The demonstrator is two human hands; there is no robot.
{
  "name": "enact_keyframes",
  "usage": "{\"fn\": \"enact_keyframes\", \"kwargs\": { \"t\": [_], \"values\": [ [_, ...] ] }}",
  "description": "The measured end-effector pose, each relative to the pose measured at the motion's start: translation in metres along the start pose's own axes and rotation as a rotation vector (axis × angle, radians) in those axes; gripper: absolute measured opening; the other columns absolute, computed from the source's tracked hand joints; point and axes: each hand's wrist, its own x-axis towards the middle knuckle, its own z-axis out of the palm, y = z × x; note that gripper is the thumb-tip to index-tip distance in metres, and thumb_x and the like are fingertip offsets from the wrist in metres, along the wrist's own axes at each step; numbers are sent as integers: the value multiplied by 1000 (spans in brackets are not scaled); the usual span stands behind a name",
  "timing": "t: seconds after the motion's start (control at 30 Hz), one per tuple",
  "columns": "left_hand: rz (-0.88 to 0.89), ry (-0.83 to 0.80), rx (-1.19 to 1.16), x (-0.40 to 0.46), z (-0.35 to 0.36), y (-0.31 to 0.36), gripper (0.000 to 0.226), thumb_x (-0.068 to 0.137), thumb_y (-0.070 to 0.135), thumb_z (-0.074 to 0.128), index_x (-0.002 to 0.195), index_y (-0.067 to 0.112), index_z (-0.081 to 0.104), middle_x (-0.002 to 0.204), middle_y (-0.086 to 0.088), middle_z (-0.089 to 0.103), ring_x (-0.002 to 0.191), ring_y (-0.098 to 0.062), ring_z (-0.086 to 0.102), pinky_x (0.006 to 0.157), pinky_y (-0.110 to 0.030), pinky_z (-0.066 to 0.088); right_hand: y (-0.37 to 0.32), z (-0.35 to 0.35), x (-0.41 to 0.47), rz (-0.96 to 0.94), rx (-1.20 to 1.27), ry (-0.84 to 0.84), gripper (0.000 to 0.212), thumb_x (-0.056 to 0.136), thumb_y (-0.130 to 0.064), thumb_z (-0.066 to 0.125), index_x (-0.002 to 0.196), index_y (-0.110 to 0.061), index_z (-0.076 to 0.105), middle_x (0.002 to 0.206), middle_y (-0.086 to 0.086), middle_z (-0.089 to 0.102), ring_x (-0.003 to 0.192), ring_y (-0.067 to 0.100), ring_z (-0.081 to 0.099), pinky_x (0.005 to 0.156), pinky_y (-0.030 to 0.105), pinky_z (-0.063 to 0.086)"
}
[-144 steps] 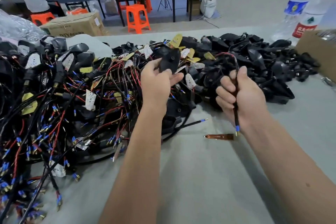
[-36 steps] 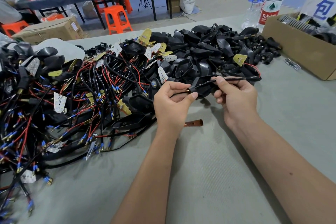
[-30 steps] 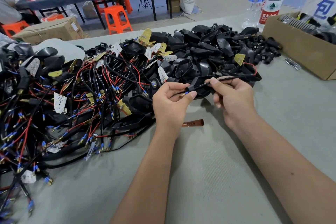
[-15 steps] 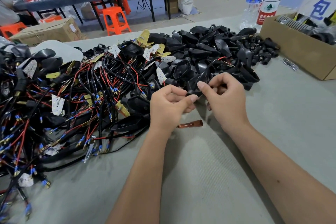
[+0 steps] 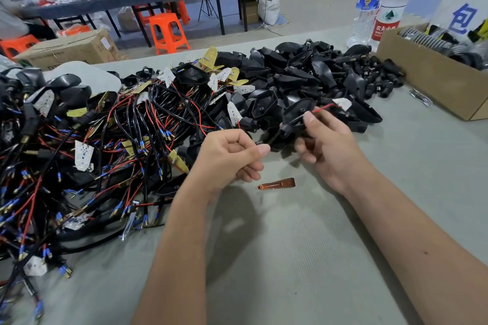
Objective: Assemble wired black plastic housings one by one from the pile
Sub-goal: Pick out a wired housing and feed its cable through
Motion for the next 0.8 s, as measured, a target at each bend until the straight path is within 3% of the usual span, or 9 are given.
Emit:
{"fn": "enact_keyframes", "kwargs": {
  "t": [0.1,0.17,0.27,0.33,0.4,0.57,0.67,0.8],
  "values": [
    [-39,-105,86,-8,-26,6,26,79,23,84,71,11,62,64,-14,69,51,-20,63,45,-21,47,-2,-5,4,21,164,96,9,105,-17,58,98,-11,59,88,10,73,59,17,55,41,20,38],
    [-80,-228,156,-14,-40,8,30,75,27,88,72,11,63,66,-15,69,55,-18,62,48,-21,49,-1,-6,7,19,211,102,13,104,-23,59,103,-10,59,90,10,75,60,16,56,43,20,39],
    [-135,-397,55,-17,-44,9,27,79,30,84,81,7,70,86,-19,74,69,-21,67,60,-24,56,1,-6,8,36,199,122,29,103,-31,59,112,-4,57,96,16,71,56,15,53,41,21,36],
    [-151,-446,-14,-16,-35,10,37,84,35,75,95,0,73,100,-20,75,86,-26,73,71,-27,60,1,-6,9,52,161,116,24,105,-25,57,111,-2,59,89,16,72,52,14,48,40,20,32],
    [-147,-389,10,-10,-19,10,40,89,39,72,105,2,73,101,-18,76,86,-26,73,70,-27,60,2,-5,9,65,123,81,22,106,-19,53,118,-2,61,82,12,71,50,12,44,39,18,27],
    [-96,-190,96,8,27,-1,20,99,24,68,100,5,74,82,-8,74,51,-15,50,41,-17,33,5,-4,6,59,-44,20,25,108,-18,50,124,-8,65,74,2,69,47,9,42,39,17,26],
    [-83,-183,50,10,39,-4,10,98,12,69,93,4,74,75,-9,74,42,-8,43,40,-14,31,8,-2,7,39,-110,30,21,107,-21,53,120,-13,68,73,1,70,45,7,42,37,17,29],
    [-29,-154,25,12,35,-6,9,95,4,69,87,5,72,71,-9,72,45,-7,50,40,-12,32,10,-1,10,29,-131,69,19,105,-24,58,111,-9,67,72,2,71,42,7,42,35,17,28]
  ]
}}
